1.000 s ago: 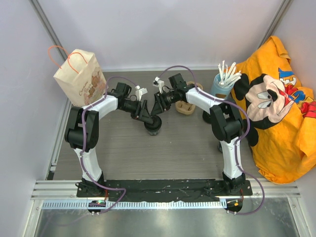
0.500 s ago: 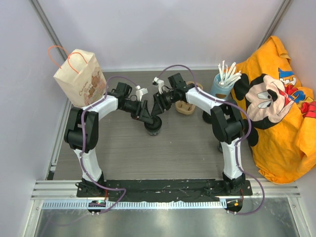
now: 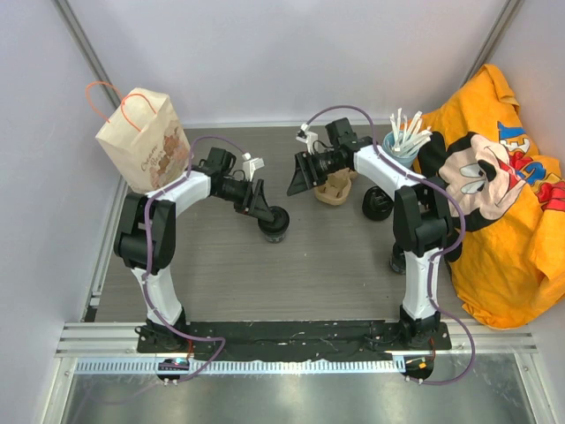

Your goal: Pack the takeout coffee

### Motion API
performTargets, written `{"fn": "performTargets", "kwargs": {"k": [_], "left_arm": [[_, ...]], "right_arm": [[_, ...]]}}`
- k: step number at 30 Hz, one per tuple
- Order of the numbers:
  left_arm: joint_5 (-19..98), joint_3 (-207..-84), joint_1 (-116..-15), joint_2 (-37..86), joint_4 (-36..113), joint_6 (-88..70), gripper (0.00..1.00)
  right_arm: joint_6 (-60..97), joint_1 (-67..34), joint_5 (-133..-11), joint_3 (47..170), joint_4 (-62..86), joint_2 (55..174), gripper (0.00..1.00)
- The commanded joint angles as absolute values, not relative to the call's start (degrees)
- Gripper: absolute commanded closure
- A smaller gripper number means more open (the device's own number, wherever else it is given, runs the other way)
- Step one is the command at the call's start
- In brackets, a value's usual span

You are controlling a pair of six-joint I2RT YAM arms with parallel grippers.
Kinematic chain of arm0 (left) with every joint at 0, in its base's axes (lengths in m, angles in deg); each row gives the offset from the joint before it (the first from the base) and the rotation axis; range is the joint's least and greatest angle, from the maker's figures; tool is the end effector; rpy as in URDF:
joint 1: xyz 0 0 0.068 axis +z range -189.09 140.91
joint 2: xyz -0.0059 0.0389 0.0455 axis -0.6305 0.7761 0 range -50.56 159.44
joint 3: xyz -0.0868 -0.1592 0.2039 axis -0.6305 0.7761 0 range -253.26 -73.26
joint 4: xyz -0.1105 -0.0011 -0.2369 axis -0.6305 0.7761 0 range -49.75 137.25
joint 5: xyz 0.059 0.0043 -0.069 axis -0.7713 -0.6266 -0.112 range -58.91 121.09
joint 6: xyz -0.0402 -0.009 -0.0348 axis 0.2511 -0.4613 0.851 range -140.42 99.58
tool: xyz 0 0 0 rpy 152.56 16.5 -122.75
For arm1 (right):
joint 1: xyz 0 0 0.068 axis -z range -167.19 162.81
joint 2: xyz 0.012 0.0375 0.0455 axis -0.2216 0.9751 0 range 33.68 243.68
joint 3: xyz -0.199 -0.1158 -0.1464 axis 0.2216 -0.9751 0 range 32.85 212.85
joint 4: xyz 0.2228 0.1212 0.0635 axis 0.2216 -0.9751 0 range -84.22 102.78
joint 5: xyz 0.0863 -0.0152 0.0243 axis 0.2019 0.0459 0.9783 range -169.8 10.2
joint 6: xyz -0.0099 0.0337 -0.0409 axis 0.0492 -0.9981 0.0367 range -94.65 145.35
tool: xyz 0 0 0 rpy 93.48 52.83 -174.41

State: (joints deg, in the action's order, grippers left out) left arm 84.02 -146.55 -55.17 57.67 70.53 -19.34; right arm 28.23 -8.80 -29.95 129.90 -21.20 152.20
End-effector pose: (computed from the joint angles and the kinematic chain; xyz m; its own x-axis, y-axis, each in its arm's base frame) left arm 0.3550 -0.1318 0.1865 -0.8815 0.2422 -0.4054 0.4717 0.4913 -0.7322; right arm 0.4094 0.1913 0.2317 -0.7327 -0.3249 -0.5980 -0.6781 0.4242 0.6003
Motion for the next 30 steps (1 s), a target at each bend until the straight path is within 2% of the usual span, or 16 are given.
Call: {"fn": "performTargets", "kwargs": {"k": [1, 8, 11, 20, 26, 30], "left_arm": [[65.81, -142.78, -55.09, 60.19, 68.81, -23.94, 0.85], [65.81, -142.16, -55.17, 59.66, 68.2, -23.41, 0.85], [65.72, -142.08, -55.17, 59.48, 68.02, -23.41, 0.86], [65.54, -141.81, -55.17, 59.31, 67.84, -23.32, 0.87], [65.45, -141.9, -55.17, 59.31, 67.84, -23.24, 0.88], [65.54, -141.9, -55.09, 59.39, 67.85, -23.24, 0.89]], "right_arm": [[30.71, -9.96, -24.43, 124.1, -24.14, 146.01, 0.34], [28.97, -12.42, -21.7, 115.47, -20.72, 144.68, 0.34], [25.46, -13.03, -23.02, 112.83, -15.98, 144.16, 0.27], [18.59, -12.95, -19.16, 114.14, -12.1, 146.61, 0.24], [15.25, -12.95, -18.72, 114.94, -9.81, 148.9, 0.3], [12.79, -13.12, -17.84, 115.2, -7.97, 150.57, 0.39]]}}
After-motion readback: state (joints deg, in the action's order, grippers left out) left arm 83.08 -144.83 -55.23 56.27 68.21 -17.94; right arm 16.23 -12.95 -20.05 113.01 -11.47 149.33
